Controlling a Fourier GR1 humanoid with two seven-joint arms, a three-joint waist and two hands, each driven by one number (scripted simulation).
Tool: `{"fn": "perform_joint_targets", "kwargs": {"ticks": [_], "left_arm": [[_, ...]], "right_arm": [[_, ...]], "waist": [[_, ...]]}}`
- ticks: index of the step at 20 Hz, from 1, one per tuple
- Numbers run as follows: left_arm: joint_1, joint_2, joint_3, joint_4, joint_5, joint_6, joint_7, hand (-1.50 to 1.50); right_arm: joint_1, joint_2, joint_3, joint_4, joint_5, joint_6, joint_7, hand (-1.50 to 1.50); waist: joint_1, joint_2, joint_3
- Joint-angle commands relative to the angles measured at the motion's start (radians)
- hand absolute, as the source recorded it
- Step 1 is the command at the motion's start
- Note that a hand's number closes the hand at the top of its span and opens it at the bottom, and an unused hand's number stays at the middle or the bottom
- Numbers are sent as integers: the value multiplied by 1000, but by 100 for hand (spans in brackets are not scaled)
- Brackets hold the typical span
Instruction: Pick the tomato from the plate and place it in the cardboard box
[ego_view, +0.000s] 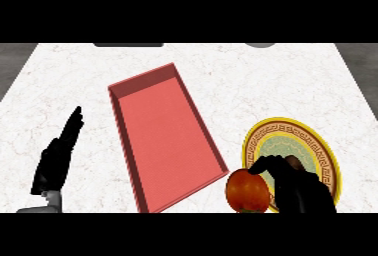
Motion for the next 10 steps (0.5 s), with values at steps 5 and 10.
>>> {"fn": "perform_joint_targets", "kwargs": {"ticks": [5, 10], "left_arm": [[-8, 8, 12, 16, 5, -24, -19, 0], [-43, -5, 18, 55, 2, -18, -12, 0]], "right_arm": [[-323, 3, 189, 37, -81, -24, 264, 150], [-666, 3, 105, 171, -231, 14, 485, 150]], "waist": [[9, 2, 0], [13, 4, -1]]}}
